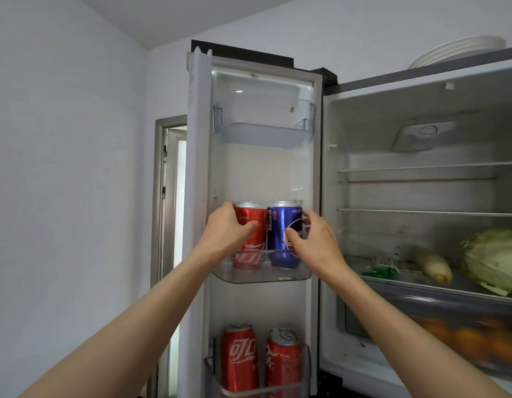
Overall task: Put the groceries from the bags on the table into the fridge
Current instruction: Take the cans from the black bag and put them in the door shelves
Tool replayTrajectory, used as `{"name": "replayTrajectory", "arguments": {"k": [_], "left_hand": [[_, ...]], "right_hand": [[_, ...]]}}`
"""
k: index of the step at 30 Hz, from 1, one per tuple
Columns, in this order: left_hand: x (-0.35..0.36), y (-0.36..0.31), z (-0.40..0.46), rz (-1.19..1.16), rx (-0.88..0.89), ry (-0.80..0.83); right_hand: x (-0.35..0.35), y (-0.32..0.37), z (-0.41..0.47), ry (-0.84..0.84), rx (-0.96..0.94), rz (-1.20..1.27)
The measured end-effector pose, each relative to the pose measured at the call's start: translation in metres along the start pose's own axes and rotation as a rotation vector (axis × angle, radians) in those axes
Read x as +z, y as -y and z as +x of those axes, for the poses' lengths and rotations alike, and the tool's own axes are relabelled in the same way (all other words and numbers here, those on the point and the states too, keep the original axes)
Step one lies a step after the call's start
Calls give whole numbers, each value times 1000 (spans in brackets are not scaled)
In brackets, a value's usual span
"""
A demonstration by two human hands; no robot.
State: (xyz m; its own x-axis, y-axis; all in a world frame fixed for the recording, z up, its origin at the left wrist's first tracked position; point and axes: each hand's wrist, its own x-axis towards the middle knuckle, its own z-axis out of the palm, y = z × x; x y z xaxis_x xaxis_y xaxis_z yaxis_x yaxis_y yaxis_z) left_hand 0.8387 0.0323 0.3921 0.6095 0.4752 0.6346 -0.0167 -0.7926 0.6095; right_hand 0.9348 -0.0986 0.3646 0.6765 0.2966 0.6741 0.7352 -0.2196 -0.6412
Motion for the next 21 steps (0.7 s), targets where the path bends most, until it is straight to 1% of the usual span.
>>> {"name": "replayTrajectory", "arguments": {"k": [3, 8, 11, 13, 16, 21], "left_hand": [[-6, 0, -9, 62, 66, 9], [-32, -3, -38, 217, 272, -30], [-65, 8, -59, 356, 411, -115], [-94, 25, -74, 482, 446, -175], [-148, 60, -105, 664, 406, -203], [-250, 135, -191, 832, 205, -246]], "right_hand": [[0, 4, -8, -18, -69, -100], [5, 29, -26, -65, -250, -268], [21, 58, -44, -72, -357, -334], [40, 81, -62, -60, -424, -333], [81, 119, -96, -12, -510, -307], [161, 187, -177, 109, -567, -215]]}}
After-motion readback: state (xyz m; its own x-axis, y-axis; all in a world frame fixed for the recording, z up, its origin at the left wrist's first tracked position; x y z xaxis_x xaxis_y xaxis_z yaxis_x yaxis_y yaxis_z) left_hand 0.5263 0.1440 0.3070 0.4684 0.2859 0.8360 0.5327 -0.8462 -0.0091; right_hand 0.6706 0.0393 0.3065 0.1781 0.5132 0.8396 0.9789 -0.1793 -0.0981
